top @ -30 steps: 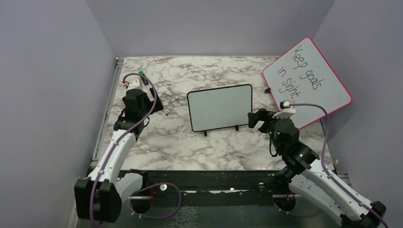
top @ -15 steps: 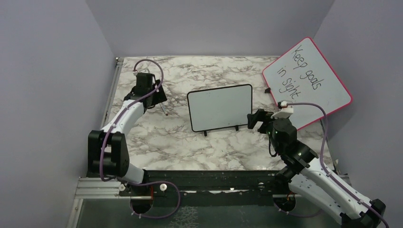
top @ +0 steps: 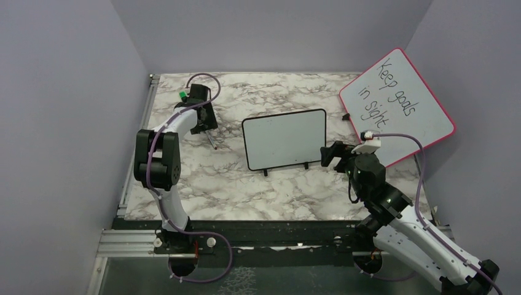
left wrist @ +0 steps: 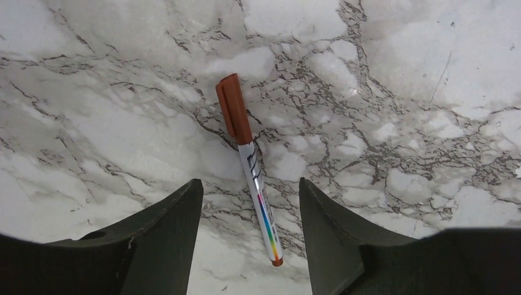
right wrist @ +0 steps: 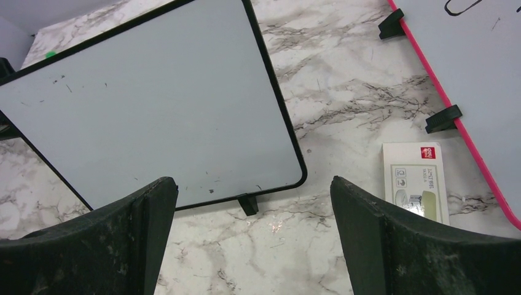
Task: Write a sentence on the whiteboard
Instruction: Open the whiteboard marker at the center of the board.
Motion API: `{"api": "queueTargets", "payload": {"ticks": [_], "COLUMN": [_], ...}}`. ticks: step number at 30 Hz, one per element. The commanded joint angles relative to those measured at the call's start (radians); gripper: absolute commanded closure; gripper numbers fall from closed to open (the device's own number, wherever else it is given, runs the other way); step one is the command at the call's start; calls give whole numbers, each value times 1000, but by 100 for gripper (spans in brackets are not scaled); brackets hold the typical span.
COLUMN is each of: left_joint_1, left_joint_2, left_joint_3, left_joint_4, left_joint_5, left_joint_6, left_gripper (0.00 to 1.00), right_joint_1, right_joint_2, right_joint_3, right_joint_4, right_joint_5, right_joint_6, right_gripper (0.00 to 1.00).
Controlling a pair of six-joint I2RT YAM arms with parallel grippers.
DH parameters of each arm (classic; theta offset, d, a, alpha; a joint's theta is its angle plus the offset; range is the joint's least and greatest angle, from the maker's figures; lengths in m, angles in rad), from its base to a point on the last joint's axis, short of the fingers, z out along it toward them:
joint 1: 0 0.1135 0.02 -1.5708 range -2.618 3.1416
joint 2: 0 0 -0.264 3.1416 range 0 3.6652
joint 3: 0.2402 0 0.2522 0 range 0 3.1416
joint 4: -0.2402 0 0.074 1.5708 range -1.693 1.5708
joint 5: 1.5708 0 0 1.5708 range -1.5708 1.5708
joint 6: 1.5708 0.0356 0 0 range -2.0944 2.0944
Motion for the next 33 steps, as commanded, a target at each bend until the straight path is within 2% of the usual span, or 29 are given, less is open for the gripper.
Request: {"api": "queueTargets", "payload": {"ticks": [1, 14, 21, 25, 33], "left_joint_1": [5, 8, 10, 15, 19], "left_joint_2": [73, 197, 187, 138, -22], "left_joint_3": [81, 162, 127, 105, 28], "left_joint_4": [-66, -111, -115, -115, -105], "left_joint_5": [-41, -57, -50, -38, 56], "left_joint_6": [15, 23, 22, 7, -67], "left_gripper": [42, 68, 94, 100, 100], "right_joint_1": [4, 5, 4, 5, 5], "right_joint_2": [-1, 44, 65, 68, 72], "right_joint_3": [-8, 10, 20, 18, 49], "right_joint_4": [16, 10, 22, 45, 56], "right_joint_5": [10, 6, -25, -77, -155], "right_joint_6": [-17, -33, -44, -63, -82], "right_gripper": [1, 2, 3, 0, 0]}}
